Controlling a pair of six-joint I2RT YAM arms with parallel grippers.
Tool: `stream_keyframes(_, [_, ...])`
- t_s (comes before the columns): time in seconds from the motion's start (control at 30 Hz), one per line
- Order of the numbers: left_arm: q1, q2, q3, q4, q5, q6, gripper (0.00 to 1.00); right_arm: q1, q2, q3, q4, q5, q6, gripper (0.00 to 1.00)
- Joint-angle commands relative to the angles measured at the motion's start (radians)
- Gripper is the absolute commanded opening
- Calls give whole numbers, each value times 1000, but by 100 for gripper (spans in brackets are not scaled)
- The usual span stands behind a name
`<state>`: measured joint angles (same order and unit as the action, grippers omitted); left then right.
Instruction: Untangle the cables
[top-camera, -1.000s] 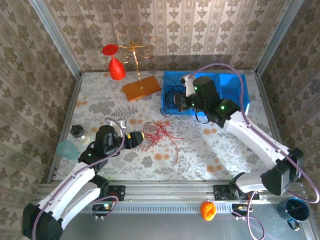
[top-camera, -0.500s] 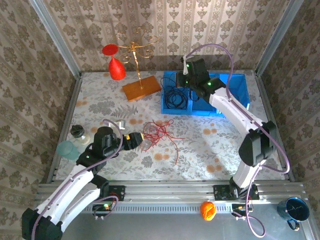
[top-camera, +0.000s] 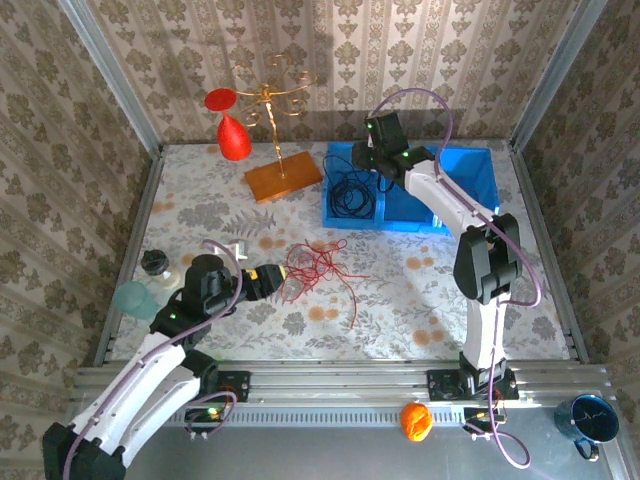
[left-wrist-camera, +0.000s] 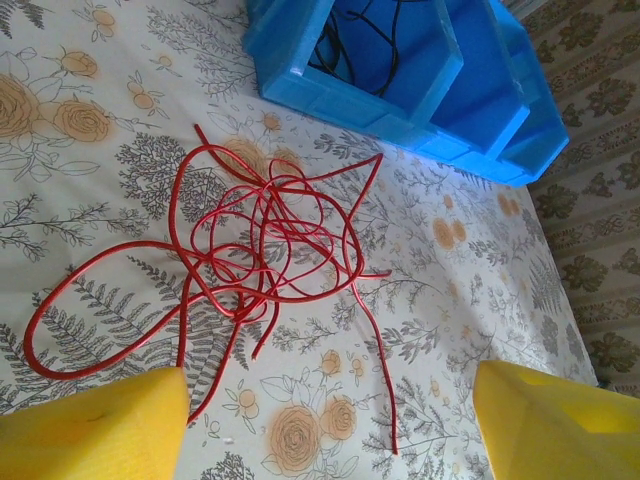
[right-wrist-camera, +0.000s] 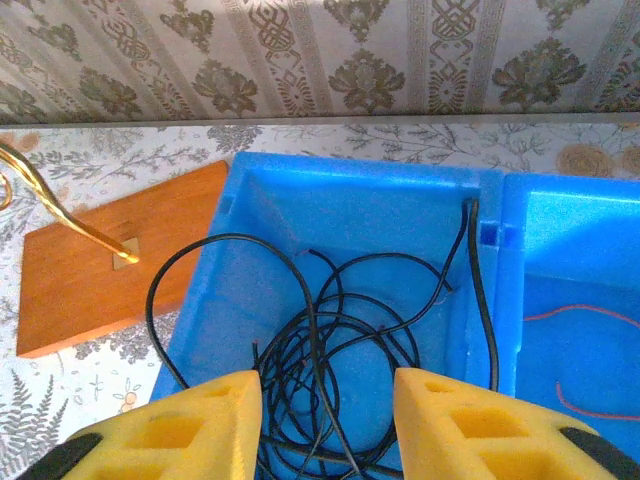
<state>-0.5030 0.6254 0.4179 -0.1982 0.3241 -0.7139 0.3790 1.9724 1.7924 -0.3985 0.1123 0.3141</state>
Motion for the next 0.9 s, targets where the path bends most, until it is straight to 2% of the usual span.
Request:
stream_keyframes(0.0, [6,16,-13,-1,-8,-10,76,12,-105,-59,22,-17,1,43])
stream_keyframes(0.17, [6,62,-28,29,-23,-28,76,86,-279,-253,73,-22,-6,44])
stream_keyframes(0.3, [6,117,-39,32,-58,-27,76,223,-446,-506,149,46,1,45])
stream_keyframes(0.4, [5,178,-43,48,-70,-15,76,326,-512,-643,164,62,33,45])
stream_keyframes(0.5, [4,264,-36,84,-53,5,75,404,-538,-765,184,37,111,47])
stream_keyframes(0.6, [2,358,-31,134,-41,19,70,444,-527,-856,230,-2,198,49])
stream_keyframes(0.7, [-1,439,-29,188,-36,32,61,450,-474,-914,291,-33,247,51])
stream_keyframes(0.87, [-16,536,-2,195,-66,66,52,448,-392,-923,320,26,218,53])
